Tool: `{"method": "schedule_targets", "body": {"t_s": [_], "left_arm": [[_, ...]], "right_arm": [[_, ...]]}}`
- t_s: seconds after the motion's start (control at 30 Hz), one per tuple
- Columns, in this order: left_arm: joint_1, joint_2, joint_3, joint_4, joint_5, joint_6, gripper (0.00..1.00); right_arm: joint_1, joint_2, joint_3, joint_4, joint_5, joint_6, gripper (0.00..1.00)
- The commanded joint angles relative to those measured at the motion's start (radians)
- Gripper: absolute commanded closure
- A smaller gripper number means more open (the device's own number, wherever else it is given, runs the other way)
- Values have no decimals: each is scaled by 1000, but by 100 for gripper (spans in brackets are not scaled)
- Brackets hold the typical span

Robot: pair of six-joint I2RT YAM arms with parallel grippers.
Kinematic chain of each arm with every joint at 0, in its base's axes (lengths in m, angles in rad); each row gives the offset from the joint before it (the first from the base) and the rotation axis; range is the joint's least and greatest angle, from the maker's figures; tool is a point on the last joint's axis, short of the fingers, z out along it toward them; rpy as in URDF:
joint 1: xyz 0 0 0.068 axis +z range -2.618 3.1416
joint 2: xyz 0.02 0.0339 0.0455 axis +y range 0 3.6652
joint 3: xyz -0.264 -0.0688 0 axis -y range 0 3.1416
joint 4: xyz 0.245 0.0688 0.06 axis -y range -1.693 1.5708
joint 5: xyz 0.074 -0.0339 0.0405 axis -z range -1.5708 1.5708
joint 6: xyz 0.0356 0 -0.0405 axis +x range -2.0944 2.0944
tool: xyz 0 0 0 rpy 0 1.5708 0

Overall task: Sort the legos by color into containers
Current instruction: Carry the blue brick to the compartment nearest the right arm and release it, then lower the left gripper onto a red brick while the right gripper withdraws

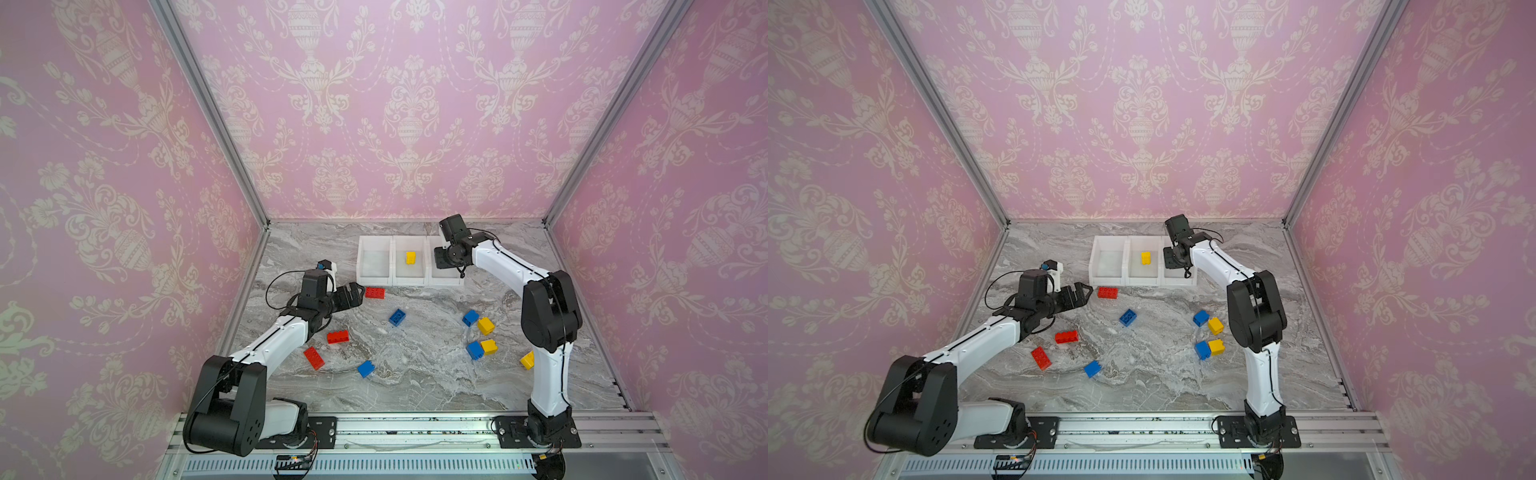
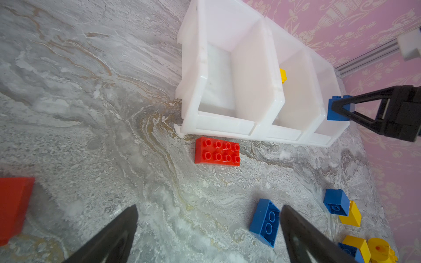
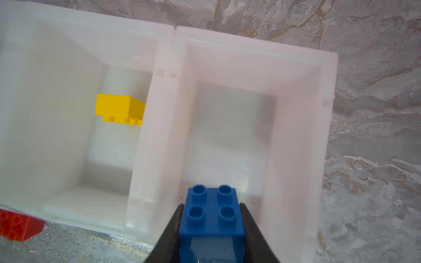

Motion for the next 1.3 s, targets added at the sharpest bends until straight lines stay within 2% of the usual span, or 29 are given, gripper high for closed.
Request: {"method": "schedule_targets", "body": {"t_s": [0.0,0.23,0.43,0.53,0.93,1.13,1.27], "left_arm": [[-7,-19,-8,-24,-8,-8,1],[-7,-29,-7,-38,-17,-6,1],[-7,-41,-8,-54,-35,-5,1],[-7,-43,-7,-57,-40,-7,1],[-7,-50,1,-101,-57,-6,1],[-7,-83,35,-246,-189,-7,1],[0,-91,101,-383,-279,32,1]], "right_arm": [[-10,52,63,-28,0,-20,70],[-18,137,140,-69,1,-22,69],[-18,125,139,-77,-2,-22,46],[-18,106,131,-76,-3,-24,43],[-11,0,82,-73,-35,-19,40],[12,-69,46,-90,-49,-18,35],[32,-140,-12,-93,-67,-9,23]]}}
